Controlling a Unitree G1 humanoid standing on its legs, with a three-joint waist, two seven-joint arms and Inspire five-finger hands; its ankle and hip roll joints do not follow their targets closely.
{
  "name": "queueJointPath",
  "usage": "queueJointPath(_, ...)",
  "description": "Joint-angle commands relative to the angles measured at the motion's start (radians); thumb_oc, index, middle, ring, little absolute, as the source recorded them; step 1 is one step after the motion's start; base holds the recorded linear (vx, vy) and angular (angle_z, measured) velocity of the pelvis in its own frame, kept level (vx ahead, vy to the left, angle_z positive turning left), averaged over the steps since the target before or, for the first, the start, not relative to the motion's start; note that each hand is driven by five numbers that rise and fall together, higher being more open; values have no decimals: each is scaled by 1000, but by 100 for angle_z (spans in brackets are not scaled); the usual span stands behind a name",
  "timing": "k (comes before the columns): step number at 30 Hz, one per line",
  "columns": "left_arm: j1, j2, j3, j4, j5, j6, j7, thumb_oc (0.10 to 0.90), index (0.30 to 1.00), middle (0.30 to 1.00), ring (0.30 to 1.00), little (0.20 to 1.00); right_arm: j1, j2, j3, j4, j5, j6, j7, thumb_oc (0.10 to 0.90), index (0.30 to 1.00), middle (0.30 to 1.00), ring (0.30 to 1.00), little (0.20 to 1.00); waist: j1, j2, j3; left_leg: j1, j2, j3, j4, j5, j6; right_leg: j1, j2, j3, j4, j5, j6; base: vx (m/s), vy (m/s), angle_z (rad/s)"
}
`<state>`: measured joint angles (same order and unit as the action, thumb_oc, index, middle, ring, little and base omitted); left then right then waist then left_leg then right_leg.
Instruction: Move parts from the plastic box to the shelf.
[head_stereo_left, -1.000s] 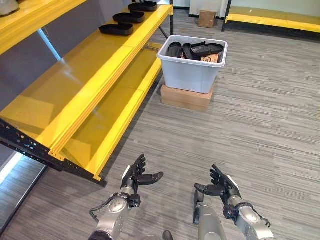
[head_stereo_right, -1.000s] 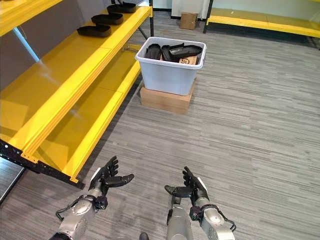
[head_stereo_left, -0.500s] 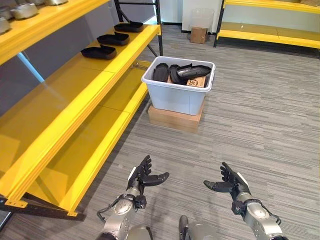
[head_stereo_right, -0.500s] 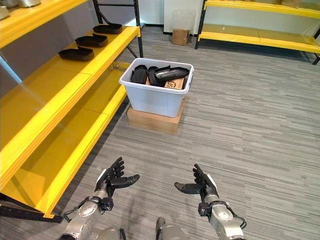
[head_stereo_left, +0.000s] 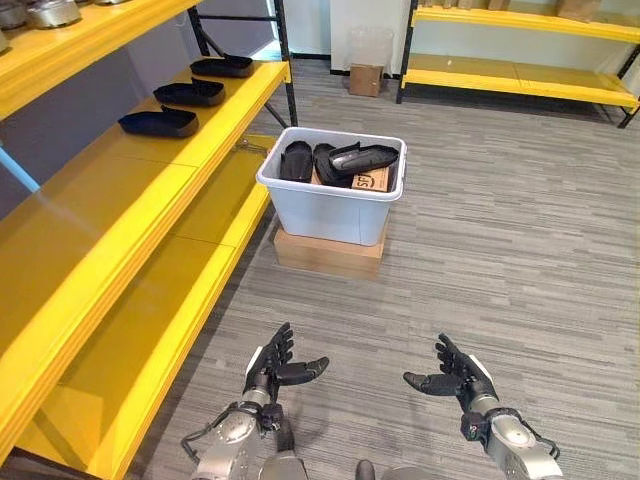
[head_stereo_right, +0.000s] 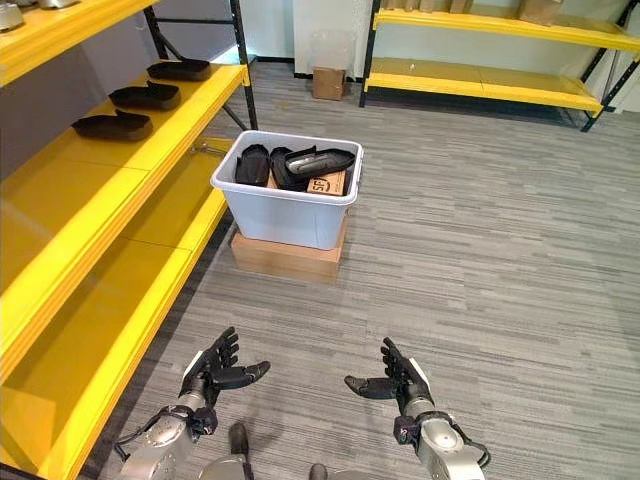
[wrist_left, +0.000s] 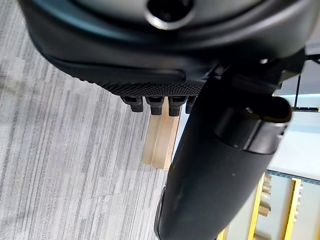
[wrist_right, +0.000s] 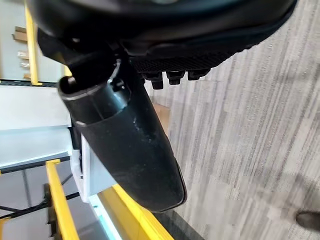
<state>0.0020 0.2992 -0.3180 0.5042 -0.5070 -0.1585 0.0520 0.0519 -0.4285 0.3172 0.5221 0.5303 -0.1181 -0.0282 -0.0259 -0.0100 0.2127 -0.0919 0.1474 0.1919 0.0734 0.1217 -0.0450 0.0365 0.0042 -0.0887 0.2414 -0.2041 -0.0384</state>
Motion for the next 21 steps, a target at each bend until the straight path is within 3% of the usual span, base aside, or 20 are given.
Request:
queueJointPath(1, -52, 35, 19, -96, -10, -95, -4, 900, 1000, 1000, 1000, 1000, -50, 0, -45, -104, -35, -83, 17, 900, 1000, 1000, 1000, 1000, 19, -24, -65, -88, -52, 28, 164, -118, 28, 46, -179, -9, 137, 117, 151, 286, 160, 5)
queueJointPath(3, -48, 39, 14, -102, -10, -90, -4, 900, 1000, 1000, 1000, 1000, -49, 14, -40, -103, -27, -81, 20, 900, 1000, 1000, 1000, 1000, 17, -20, -64, -50, -83, 38, 149, -142, 57, -27, -189, 9, 276, 266, 172, 260, 172, 5)
queueJointPath(4, -49, 44, 14, -104, -8, -91, -1, 900, 1000, 1000, 1000, 1000, -52, 18, -36, -104, -23, -83, 22, 900, 1000, 1000, 1000, 1000, 7, -12, -49, -11, -91, 46, 133, -154, 68, -73, -196, 4, 350, 310, 184, 258, 222, 8)
queueJointPath(5, -49, 52, 17, -111, -4, -92, 5, 900, 1000, 1000, 1000, 1000, -55, 21, -32, -109, -33, -80, 20, 900, 1000, 1000, 1000, 1000, 1, 6, -37, 20, -89, 62, 116, -164, 77, -116, -209, -35, 405, 331, 186, 172, 162, -5)
queueJointPath(6, -49, 52, 18, -111, -4, -92, 5, 900, 1000, 1000, 1000, 1000, -56, 21, -32, -109, -33, -80, 20, 900, 1000, 1000, 1000, 1000, 2, 4, -36, 22, -91, 63, 115, -165, 78, -118, -212, -33, 410, 328, 187, 254, 200, -12)
queueJointPath(7, -49, 61, 23, -111, -2, -90, 3, 900, 1000, 1000, 1000, 1000, -63, 26, -25, -113, -39, -77, 20, 900, 1000, 1000, 1000, 1000, -14, 30, -21, 70, -95, 73, 89, -182, 86, -205, -218, -70, 448, 298, 182, 583, 166, -53)
queueJointPath(8, -52, 68, 30, -94, -13, -95, -1, 900, 1000, 1000, 1000, 1000, -69, 17, -16, -112, -25, -78, 24, 900, 1000, 1000, 1000, 1000, -35, 26, -6, 133, -138, 80, 92, -249, 85, -283, -219, -139, 267, 200, 167, 604, 164, -56)
queueJointPath(9, -53, 68, 30, -92, -13, -96, -1, 900, 1000, 1000, 1000, 1000, -68, 17, -17, -112, -24, -79, 24, 900, 1000, 1000, 1000, 1000, -36, 28, -6, 135, -134, 77, 95, -256, 83, -276, -216, -143, 263, 195, 167, 627, 4, -58)
queueJointPath(10, -53, 64, 39, -92, -13, -97, -1, 900, 1000, 1000, 1000, 1000, -71, 13, -22, -107, -26, -82, 19, 900, 1000, 1000, 1000, 1000, -35, 30, -9, 160, -140, 92, 96, -277, 74, -311, -255, -205, 127, 206, 161, 309, -83, -12)
queueJointPath(14, -50, 47, 53, -88, -10, -98, -12, 900, 1000, 1000, 1000, 1000, -79, 4, -25, -93, -46, -76, 17, 900, 1000, 1000, 1000, 1000, -34, 42, -13, 221, -130, 105, 106, -312, 47, -294, -287, -325, -60, 272, 187, 317, -118, 6)
queueJointPath(18, -39, 36, 51, -81, -7, -96, -22, 900, 1000, 1000, 1000, 1000, -61, -5, -22, -92, -41, -73, 25, 900, 1000, 1000, 1000, 1000, -42, 34, -35, 265, -116, 95, 155, -336, 25, -264, -264, -278, -100, 295, 182, 346, -176, -3)
queueJointPath(21, -48, 17, 38, -75, -22, -98, -21, 900, 1000, 1000, 1000, 1000, -63, -12, -22, -77, -27, -73, 20, 900, 1000, 1000, 1000, 1000, -53, 44, -46, 277, -91, 89, 200, -314, 2, -260, -235, -248, -39, 266, 159, 288, -177, 6)
